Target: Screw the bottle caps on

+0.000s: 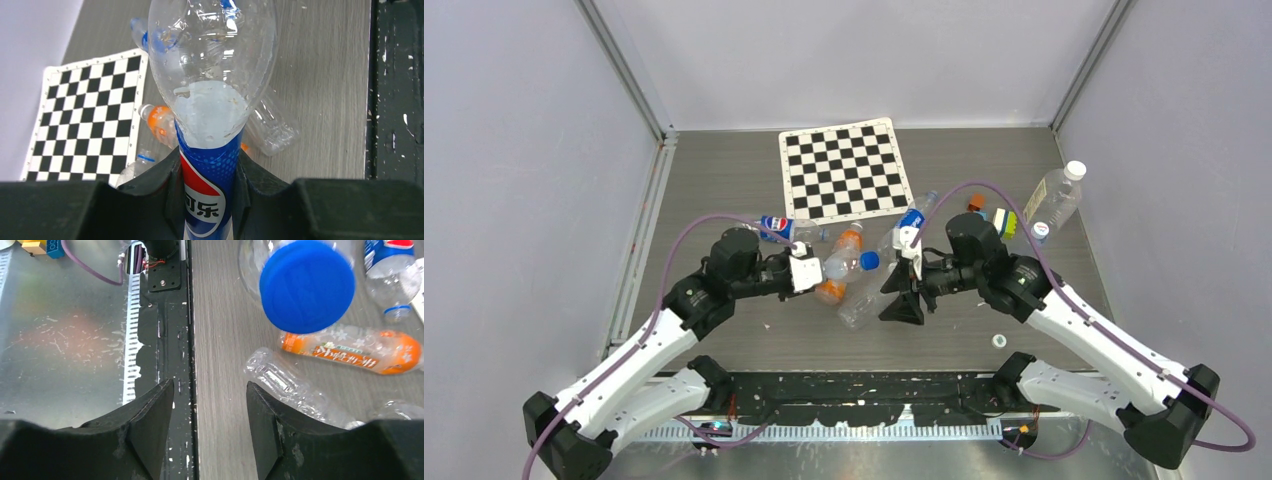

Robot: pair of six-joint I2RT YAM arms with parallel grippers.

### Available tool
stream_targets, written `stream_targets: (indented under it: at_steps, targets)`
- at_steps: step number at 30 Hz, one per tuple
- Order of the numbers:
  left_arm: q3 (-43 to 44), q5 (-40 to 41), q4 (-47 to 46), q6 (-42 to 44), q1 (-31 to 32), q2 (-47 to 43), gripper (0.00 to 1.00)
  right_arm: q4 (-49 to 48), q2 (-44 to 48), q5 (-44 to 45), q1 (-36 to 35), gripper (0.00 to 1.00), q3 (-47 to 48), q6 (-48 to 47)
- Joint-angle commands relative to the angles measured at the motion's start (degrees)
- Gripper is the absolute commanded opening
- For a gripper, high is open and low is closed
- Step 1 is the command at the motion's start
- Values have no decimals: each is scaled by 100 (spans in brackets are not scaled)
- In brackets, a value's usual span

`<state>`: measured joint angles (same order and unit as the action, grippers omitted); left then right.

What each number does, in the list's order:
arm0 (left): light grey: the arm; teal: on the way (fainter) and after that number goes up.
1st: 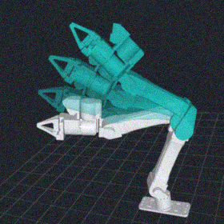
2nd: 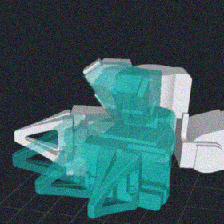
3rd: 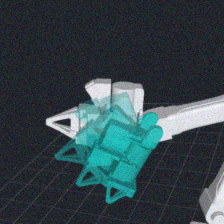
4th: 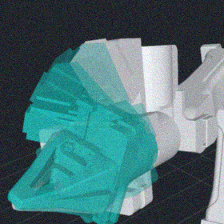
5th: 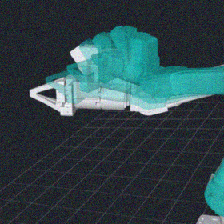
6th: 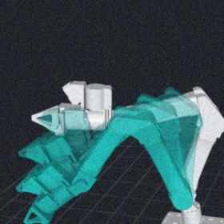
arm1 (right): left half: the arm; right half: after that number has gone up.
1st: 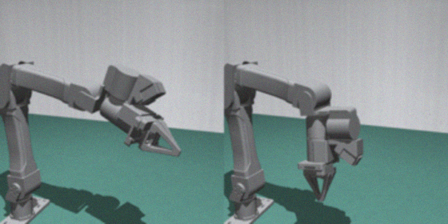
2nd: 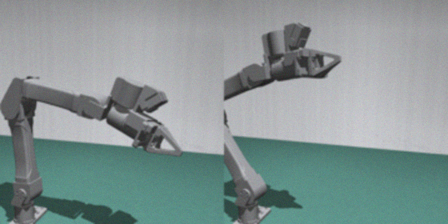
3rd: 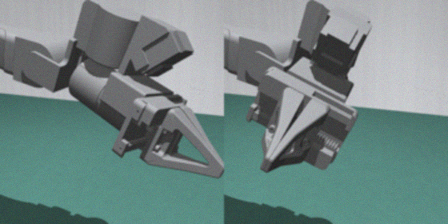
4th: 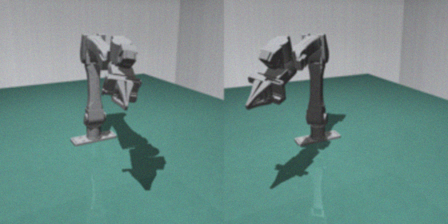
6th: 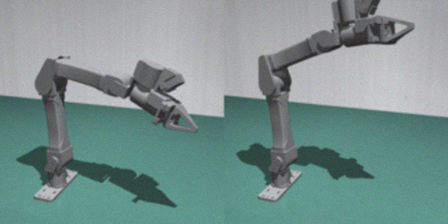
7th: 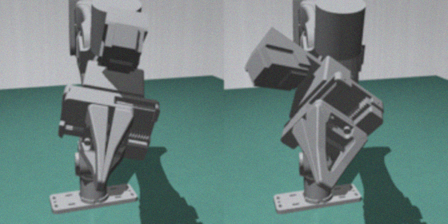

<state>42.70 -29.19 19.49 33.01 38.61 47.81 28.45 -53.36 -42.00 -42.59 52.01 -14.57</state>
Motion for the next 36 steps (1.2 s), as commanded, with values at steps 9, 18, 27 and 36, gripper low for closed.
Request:
stream_targets:
  at_steps: [9,18,27,36]
  targets:
    - [187,-223,7,79,-13,51,32,866,414,1273,-21,64,974,-1216]
    - [309,-590,243,109,-15,229,32,985,52,861,-24,63,1628,-2263]
    - [349,-804,317,93,-18,299,32,1169,-504,312,-17,63,1950,-2602]
    - [371,-929,323,57,-15,360,32,1231,-688,95,-29,57,2024,-2652]
